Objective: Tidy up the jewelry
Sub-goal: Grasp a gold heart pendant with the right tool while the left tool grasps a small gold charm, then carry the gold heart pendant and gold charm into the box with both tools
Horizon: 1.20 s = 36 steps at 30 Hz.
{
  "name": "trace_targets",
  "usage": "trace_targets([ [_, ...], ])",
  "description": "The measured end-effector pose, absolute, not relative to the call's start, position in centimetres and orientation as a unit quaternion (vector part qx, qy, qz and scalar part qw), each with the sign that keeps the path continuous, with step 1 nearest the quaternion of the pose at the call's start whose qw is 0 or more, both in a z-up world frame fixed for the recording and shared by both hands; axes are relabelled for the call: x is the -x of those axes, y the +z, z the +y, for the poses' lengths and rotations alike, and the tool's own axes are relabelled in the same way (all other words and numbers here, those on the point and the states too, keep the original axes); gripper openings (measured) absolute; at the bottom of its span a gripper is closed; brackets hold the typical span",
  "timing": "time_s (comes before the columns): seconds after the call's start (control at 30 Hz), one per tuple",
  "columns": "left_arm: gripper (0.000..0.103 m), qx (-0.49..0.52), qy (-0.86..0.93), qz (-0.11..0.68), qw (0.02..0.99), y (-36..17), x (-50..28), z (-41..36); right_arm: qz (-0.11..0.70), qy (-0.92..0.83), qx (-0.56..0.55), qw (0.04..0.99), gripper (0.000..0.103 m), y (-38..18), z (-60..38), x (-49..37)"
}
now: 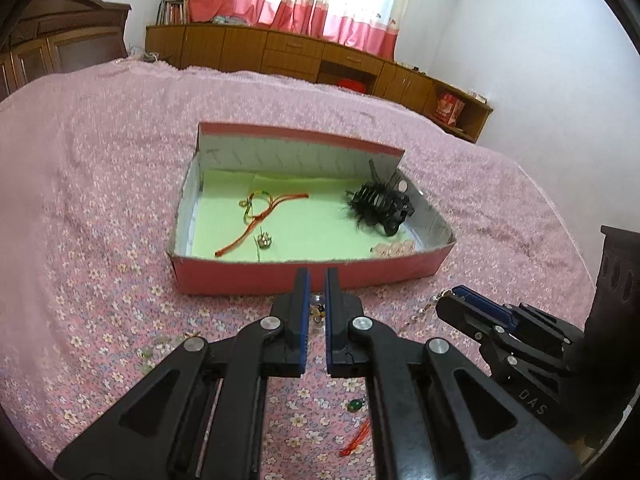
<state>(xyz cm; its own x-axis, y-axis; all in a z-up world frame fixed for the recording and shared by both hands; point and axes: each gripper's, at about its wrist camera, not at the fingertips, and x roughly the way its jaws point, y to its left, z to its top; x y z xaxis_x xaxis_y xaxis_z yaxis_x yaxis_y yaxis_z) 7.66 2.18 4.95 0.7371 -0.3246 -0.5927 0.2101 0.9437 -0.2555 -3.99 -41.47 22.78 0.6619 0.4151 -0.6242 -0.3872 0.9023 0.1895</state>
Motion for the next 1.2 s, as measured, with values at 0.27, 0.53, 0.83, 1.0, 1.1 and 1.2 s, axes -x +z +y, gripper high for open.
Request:
trace_targets([
  [0.27, 0.0, 0.083, -0.138, 0.307, 0.938, 5.9, -7.8, 2.0, 0.317, 0.214, -0.021, 0.924, 0.02, 24.2, -41.9, 4.2],
  [0.53, 0.0, 0.071, -0.131, 0.28, 0.948, 7.0, -7.8, 2.0, 0.295, 0.21, -0.019, 0.932, 0.02, 25.3, -42.0, 3.8],
  [0.83, 0.0, 0.066, -0.123, 0.26, 0.955, 7.5, -8.9, 2.0, 0.263, 0.207, -0.012, 0.942, 0.02, 26.8, -41.5, 2.4],
  [1.0, 0.0, 0.064, -0.114, 0.245, 0.961, 7.7, -10.0, 2.2, 0.245, 0.199, -0.013, 0.949, 0.02, 27.4, -41.2, 1.1],
  [1.1, 0.0, 0.063, -0.113, 0.237, 0.963, 7.7, -10.8, 2.4, 0.237, 0.195, -0.008, 0.952, 0.02, 27.5, -40.9, 0.3],
  [1.2, 0.0, 0.06, -0.109, 0.231, 0.965, 7.6, -11.7, 2.5, 0.231, 0.19, -0.004, 0.954, 0.02, 27.5, -40.7, -0.4],
])
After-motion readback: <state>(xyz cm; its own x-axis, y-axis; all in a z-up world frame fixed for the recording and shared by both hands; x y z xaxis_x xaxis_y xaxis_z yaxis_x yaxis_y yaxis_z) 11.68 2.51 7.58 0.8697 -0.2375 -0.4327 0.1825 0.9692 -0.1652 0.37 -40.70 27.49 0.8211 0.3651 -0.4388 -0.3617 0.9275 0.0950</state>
